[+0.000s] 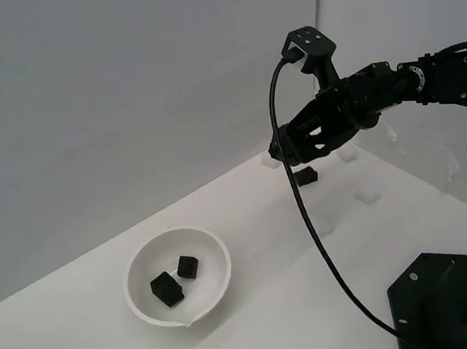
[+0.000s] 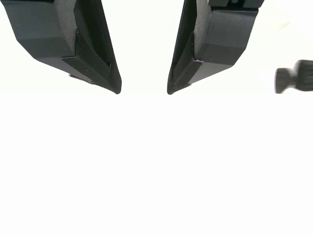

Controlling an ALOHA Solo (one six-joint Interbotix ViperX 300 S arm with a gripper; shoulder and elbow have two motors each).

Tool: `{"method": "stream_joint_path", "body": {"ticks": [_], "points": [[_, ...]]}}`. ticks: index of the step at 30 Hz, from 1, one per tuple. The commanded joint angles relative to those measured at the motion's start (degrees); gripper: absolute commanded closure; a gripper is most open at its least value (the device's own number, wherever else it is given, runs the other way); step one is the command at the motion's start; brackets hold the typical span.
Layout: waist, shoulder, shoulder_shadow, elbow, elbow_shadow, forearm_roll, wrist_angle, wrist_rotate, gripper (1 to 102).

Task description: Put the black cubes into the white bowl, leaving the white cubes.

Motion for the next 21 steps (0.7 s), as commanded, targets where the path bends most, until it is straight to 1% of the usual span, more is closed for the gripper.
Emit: {"method": "stream_joint_path", "body": {"ticks": [1, 6, 8, 9, 13, 14, 21], "points": [[2.02, -0.18, 0.00, -0.09, 0.00, 0.53, 0.53, 0.53, 49], [5.27, -2.72, -2.55, 0.53, 0.53, 1.05, 0.53, 0.97, 49], [6.42, -4.31, -4.13, 0.53, 0.62, 1.05, 0.53, 1.05, 46], [6.94, -5.10, -4.92, 0.62, 0.62, 1.05, 0.53, 0.97, 41], [8.17, -7.91, -7.82, 0.70, 0.62, 1.05, 0.35, 0.97, 5], [8.17, -8.35, -8.26, 0.70, 0.62, 1.14, 0.00, 0.97, 3], [8.44, -10.99, -10.99, 1.32, 1.32, 1.05, -3.96, 0.97, 3]]}}
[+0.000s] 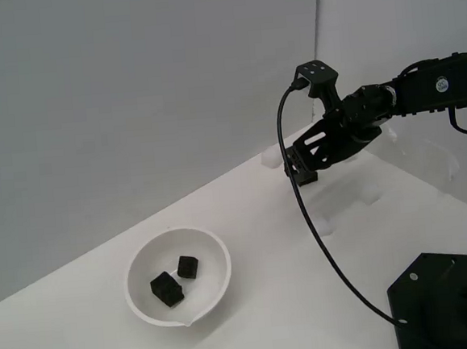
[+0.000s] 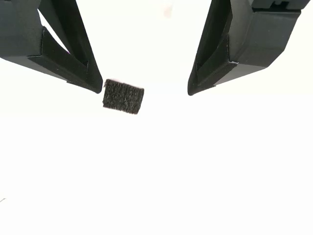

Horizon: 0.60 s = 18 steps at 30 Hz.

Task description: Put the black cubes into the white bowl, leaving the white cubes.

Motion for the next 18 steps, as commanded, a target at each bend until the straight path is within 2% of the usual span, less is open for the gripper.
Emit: {"method": "stream_joint_path", "body": {"ticks": [1, 9, 18], "points": [[1.05, -0.09, 0.26, 0.26, 0.18, -0.26, -1.05, 0.79, 3], [1.67, -5.10, -4.66, -0.09, -0.35, -0.26, -3.87, 0.79, 3], [1.67, -9.67, -9.23, -3.08, -3.25, -0.26, -4.57, 0.79, 3]]}}
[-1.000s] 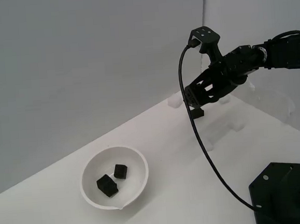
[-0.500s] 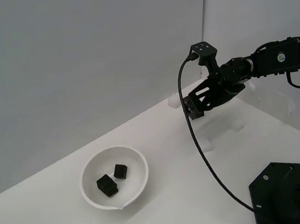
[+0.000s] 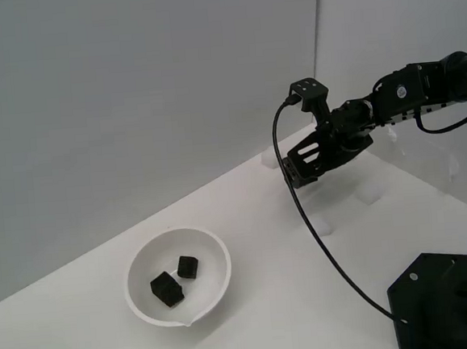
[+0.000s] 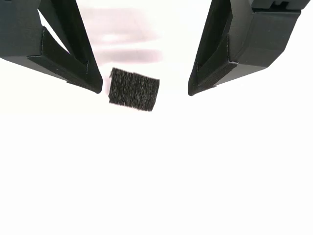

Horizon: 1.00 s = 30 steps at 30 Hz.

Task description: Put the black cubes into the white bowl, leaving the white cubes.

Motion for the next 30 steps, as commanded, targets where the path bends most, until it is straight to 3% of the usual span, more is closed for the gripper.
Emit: {"method": "stream_joint_path", "body": {"ticks": [1, 16, 18, 22, 27, 28, 30], "points": [[0.62, 0.09, 0.35, -1.76, -1.93, -0.18, -0.18, 0.62, 3], [2.46, -3.34, -3.25, -2.37, -2.55, -0.18, -0.18, 0.62, 6], [2.64, -3.52, -3.43, -2.29, -2.46, -0.18, -0.09, 0.70, 15], [2.64, -3.52, -3.34, -2.29, -2.37, -0.26, 0.70, 0.70, 56], [2.64, -2.90, -2.72, -2.20, -2.29, -0.18, 1.05, 0.62, 96], [2.72, -2.81, -2.55, -2.20, -2.29, -0.26, 1.05, 0.70, 100], [2.64, -2.37, -2.02, -2.29, -2.29, -0.18, 1.41, 0.62, 100]]}}
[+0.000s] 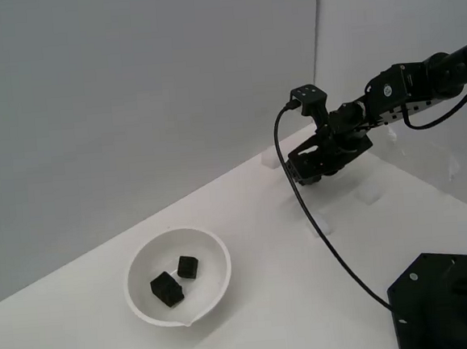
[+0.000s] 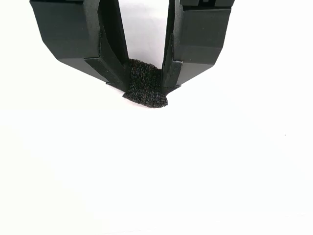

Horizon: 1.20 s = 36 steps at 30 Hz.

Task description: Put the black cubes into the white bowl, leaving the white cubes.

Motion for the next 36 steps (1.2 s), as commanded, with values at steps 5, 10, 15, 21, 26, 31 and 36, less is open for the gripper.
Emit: {"method": "stream_joint_path", "body": {"ticks": [5, 10, 15, 21, 26, 31, 36], "points": [[0.79, 5.36, 5.89, -0.53, -0.79, -0.18, 3.34, 0.53, 100], [0.79, 11.51, 11.87, -0.53, -0.70, -0.18, 6.77, 0.62, 100], [0.53, 19.78, 20.13, -0.18, -0.53, -0.09, 11.25, 0.53, 100], [-1.23, 29.62, 29.97, -0.18, -0.53, -0.09, 15.21, 0.53, 100], [-4.75, 34.19, 34.54, -0.09, -0.53, -0.44, 17.84, 0.26, 100], [-9.84, 36.39, 36.65, -0.35, -0.53, -1.93, 18.11, -0.44, 100], [-16.52, 36.47, 36.74, -0.79, -0.97, -2.64, 17.93, -2.20, 100]]}}
